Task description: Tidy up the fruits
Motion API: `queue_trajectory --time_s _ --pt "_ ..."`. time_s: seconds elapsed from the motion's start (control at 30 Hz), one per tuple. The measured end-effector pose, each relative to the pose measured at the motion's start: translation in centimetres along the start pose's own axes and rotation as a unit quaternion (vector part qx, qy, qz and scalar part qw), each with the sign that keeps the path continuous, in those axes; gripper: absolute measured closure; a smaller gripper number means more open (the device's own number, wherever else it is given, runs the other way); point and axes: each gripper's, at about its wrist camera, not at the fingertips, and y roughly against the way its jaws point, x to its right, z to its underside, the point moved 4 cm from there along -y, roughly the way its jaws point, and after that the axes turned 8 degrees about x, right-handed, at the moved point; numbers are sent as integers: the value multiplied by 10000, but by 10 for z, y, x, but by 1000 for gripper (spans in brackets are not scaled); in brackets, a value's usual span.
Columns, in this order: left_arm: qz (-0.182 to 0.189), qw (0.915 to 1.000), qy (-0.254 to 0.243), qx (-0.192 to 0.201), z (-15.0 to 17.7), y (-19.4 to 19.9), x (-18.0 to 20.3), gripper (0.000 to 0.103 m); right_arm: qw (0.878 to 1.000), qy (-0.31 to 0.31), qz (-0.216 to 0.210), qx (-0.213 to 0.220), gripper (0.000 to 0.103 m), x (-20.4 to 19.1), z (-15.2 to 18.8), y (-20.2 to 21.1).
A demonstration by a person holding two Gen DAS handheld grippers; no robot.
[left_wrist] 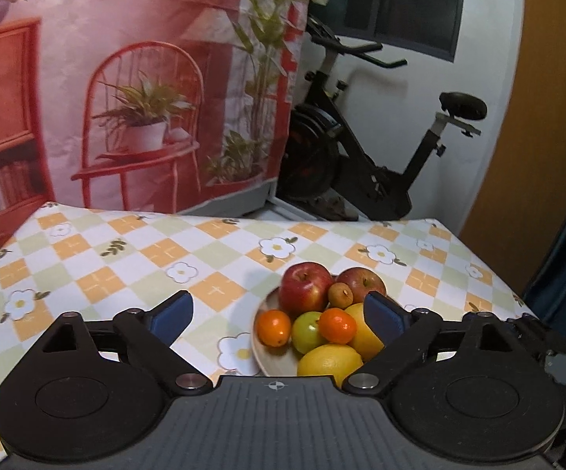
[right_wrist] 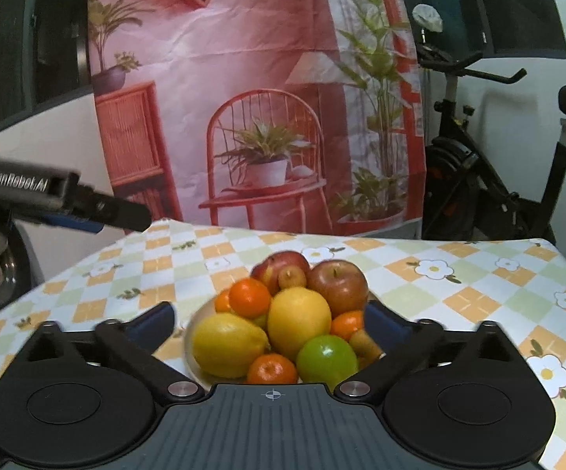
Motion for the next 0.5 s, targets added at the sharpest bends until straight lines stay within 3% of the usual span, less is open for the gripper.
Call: queue_trajectory --time_s 0.2,0.37,0.5 --pt "-147 9994 -171 249 -5 34 -1 0 9996 -197 177 47 0 -6 -21 22" --pt "-418 9980 -272 392 -10 65 -2 0 9989 -381 216 180 0 -16 -41 46" --pt "-421 9972 -172 598 -17 96 -3 0 9985 -422 318 172 0 -30 -57 65"
